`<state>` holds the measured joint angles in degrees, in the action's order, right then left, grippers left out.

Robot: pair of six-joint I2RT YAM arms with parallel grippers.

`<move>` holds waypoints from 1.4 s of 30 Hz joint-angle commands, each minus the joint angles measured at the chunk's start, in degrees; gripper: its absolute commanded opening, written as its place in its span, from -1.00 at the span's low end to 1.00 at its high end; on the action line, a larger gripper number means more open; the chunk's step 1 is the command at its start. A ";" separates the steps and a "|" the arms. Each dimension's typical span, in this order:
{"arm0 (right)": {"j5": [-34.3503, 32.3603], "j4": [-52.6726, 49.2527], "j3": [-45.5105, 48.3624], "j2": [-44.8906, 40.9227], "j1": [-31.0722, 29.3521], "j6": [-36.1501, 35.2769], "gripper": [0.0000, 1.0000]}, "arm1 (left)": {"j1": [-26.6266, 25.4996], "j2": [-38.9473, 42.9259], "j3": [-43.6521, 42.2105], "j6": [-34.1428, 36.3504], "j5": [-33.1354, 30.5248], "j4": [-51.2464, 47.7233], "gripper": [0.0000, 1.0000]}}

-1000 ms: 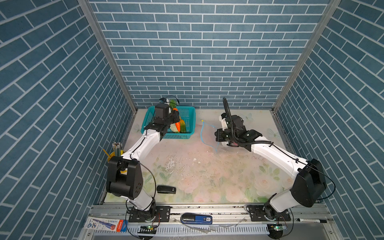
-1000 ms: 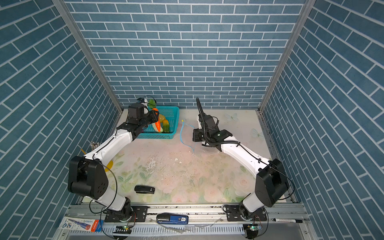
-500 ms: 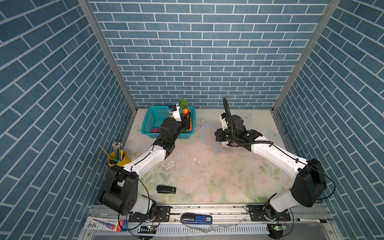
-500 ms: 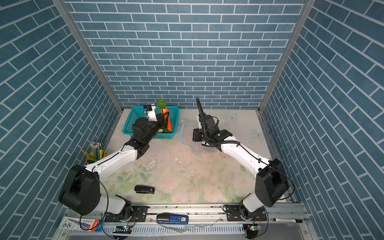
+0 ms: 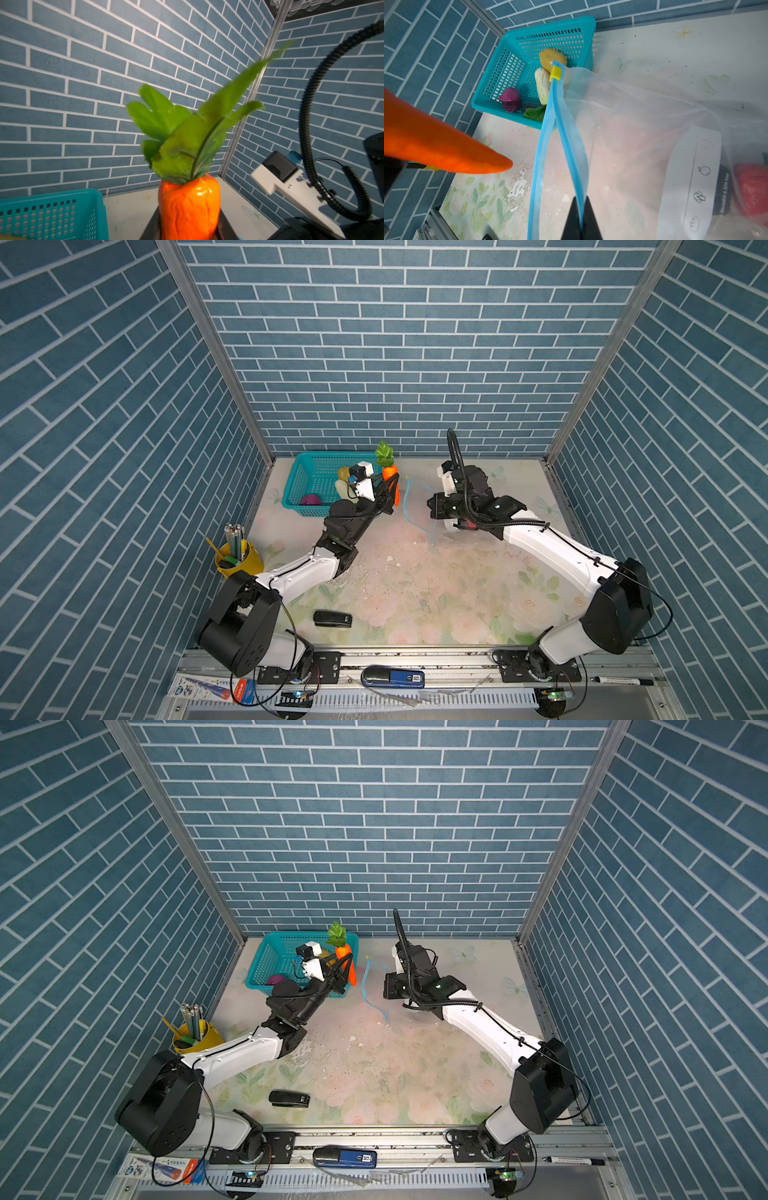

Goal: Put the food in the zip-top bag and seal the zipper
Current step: 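Lift the carrot with the left gripper and carry it toward the bag mouth, then lower the carrot into the bag mouth beside the right gripper and release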

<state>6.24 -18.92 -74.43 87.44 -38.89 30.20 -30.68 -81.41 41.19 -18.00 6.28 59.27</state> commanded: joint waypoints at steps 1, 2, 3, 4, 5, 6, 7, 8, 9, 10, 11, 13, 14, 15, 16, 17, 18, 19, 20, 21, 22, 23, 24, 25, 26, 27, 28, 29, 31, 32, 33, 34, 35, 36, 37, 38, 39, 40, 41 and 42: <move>0.48 -1.28 -3.58 -0.61 0.44 0.57 -1.00 | -0.35 -0.84 -0.96 1.14 2.75 12.61 -1.00; 0.52 -1.32 -3.82 -0.53 0.47 0.57 -1.00 | -0.36 -0.75 -2.24 0.80 3.00 12.79 -1.00; 0.52 -1.47 -4.04 -0.44 0.55 0.51 -1.00 | -0.43 -0.50 -2.28 0.69 3.43 12.52 -1.00; 0.61 -1.64 -4.26 -0.34 0.64 0.48 -1.00 | -0.51 -0.20 -2.24 0.76 4.26 12.23 -1.00; 0.60 -1.65 -4.39 -0.27 0.67 0.48 -1.00 | -0.69 0.07 -2.32 0.77 4.61 12.06 -1.00; 0.70 -1.68 -4.52 -0.26 0.75 0.50 -1.00 | -0.88 0.26 -2.55 0.77 4.90 12.09 -1.00; 0.70 -1.72 -4.56 -0.32 0.85 0.48 -1.00 | -1.09 0.54 -2.82 0.70 4.92 12.15 -1.00; 0.72 -1.72 -4.63 -0.20 0.89 0.52 -1.00 | -1.20 0.57 -3.05 0.77 4.98 12.29 -1.00; 0.75 -1.71 -4.79 -0.16 0.92 0.45 -1.00 | -1.43 0.66 -3.41 0.72 5.05 12.41 -1.00; 0.79 -1.73 -4.95 -0.16 1.01 0.48 -1.00 | -1.68 0.57 -3.81 0.70 5.13 12.62 -1.00; 0.79 -1.73 -5.06 -0.17 1.09 0.44 -1.00 | -1.90 0.55 -4.04 0.68 5.14 12.86 -1.00; 0.90 -1.76 -5.41 -0.14 1.19 0.39 -1.00 | -2.57 -0.02 -4.53 0.71 5.05 13.73 -1.00; 0.96 -1.82 -5.53 -0.12 1.19 0.39 -1.00 | -2.87 -0.22 -4.75 0.77 5.05 14.21 -1.00; 1.02 -1.76 -5.61 -0.13 1.28 0.39 -1.00 | -3.13 -0.68 -4.88 0.71 4.97 14.74 -1.00; 1.14 -1.78 -5.63 -0.08 1.28 0.35 -1.00 | -3.38 -1.10 -4.97 0.41 4.80 15.27 -1.00; 1.14 -1.82 -5.62 -0.08 1.34 0.39 -1.00 | -3.59 -1.40 -4.98 0.15 4.74 15.79 -1.00; 1.13 -1.84 -5.63 -0.08 1.35 0.39 -1.00 | -3.90 -1.80 -4.90 -0.02 4.83 16.47 -1.00; 1.10 -1.91 -5.63 -0.13 1.41 0.39 -1.00 | -4.16 -2.12 -4.85 -0.71 4.59 17.14 -1.00; 0.97 -2.00 -5.63 -0.16 1.48 0.35 -1.00 | -4.42 -2.41 -4.76 -1.13 4.61 17.44 -1.00; 1.05 -2.03 -5.63 -0.16 1.45 0.39 -1.00 | -4.70 -2.61 -4.62 -1.33 4.69 17.71 -1.00; 0.99 -2.01 -5.62 -0.26 1.55 0.42 -1.00 | -5.04 -2.79 -4.56 -1.45 4.63 17.75 -1.00; 0.97 -2.03 -5.63 -0.34 1.54 0.35 -1.00 | -5.22 -2.98 -4.45 -1.44 4.70 17.66 -1.00; 0.97 -2.08 -5.63 -0.48 1.62 0.37 -1.00 | -5.40 -3.24 -4.45 -1.57 4.69 17.81 -1.00; 0.96 -2.06 -5.72 -0.43 1.62 0.36 -1.00 | -5.61 -3.45 -4.46 -1.78 4.64 18.03 -1.00; 0.96 -1.97 -5.75 -0.43 1.63 0.38 -1.00 | -5.77 -3.66 -4.53 -1.97 4.53 18.16 -1.00; 0.97 -1.92 -5.72 -0.48 1.68 0.35 -1.00 | -6.03 -3.82 -4.64 -2.04 4.44 18.34 -1.00; 0.97 -1.91 -5.81 -0.51 1.71 0.32 -1.00 | -6.24 -3.99 -4.73 -2.09 4.36 18.42 -1.00; 0.96 -2.00 -5.78 -0.51 1.72 0.30 -1.00 | -6.42 -4.11 -4.79 -2.15 4.35 18.52 -1.00; 1.01 -1.87 -5.88 -0.60 1.79 0.30 -1.00 | -6.75 -4.37 -5.13 -2.30 4.25 18.75 -1.00; 0.92 -1.83 -5.90 -0.62 1.80 0.30 -1.00 | -6.88 -4.39 -5.23 -2.34 4.12 18.89 -1.00; 0.96 -1.86 -5.91 -0.61 1.83 0.31 -1.00 | -7.06 -4.60 -5.46 -2.35 4.09 19.03 -1.00; 0.97 -1.83 -5.98 -0.61 1.78 0.30 -1.00 | -7.16 -4.68 -5.65 -2.39 3.90 19.17 -1.00; 0.97 -1.84 -5.98 -0.61 1.81 0.31 -1.00 | -7.33 -4.83 -5.83 -2.39 3.68 19.44 -1.00; 0.97 -1.87 -5.94 -0.63 1.82 0.30 -1.00 | -7.45 -5.03 -5.99 -2.37 3.58 19.64 -1.00; 1.03 -1.83 -6.05 -0.61 1.90 0.31 -1.00 | -7.55 -5.23 -6.14 -2.36 3.49 20.06 -1.00; 1.02 -1.87 -6.01 -0.69 1.89 0.25 -1.00 | -7.64 -5.46 -6.21 -2.39 3.44 20.10 -0.99; 1.05 -1.84 -6.00 -0.74 1.89 0.22 -1.00 | -7.78 -5.64 -6.21 -2.38 3.45 20.25 -0.99; 1.04 -1.83 -6.01 -0.77 1.90 0.21 -1.00 | -7.82 -5.74 -6.21 -2.37 3.39 20.29 -0.99; 1.01 -1.88 -6.06 -0.82 2.00 0.21 -1.00 | -7.90 -5.94 -6.21 -2.39 3.31 20.31 -0.99; 1.05 -1.85 -6.02 -0.88 1.98 0.21 -1.00 | -7.98 -6.19 -6.16 -2.34 3.38 20.37 -0.99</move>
<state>6.92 -20.60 -77.21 87.44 -37.26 30.20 -38.15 -86.91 35.35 -20.14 10.02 77.12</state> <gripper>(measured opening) 0.040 0.341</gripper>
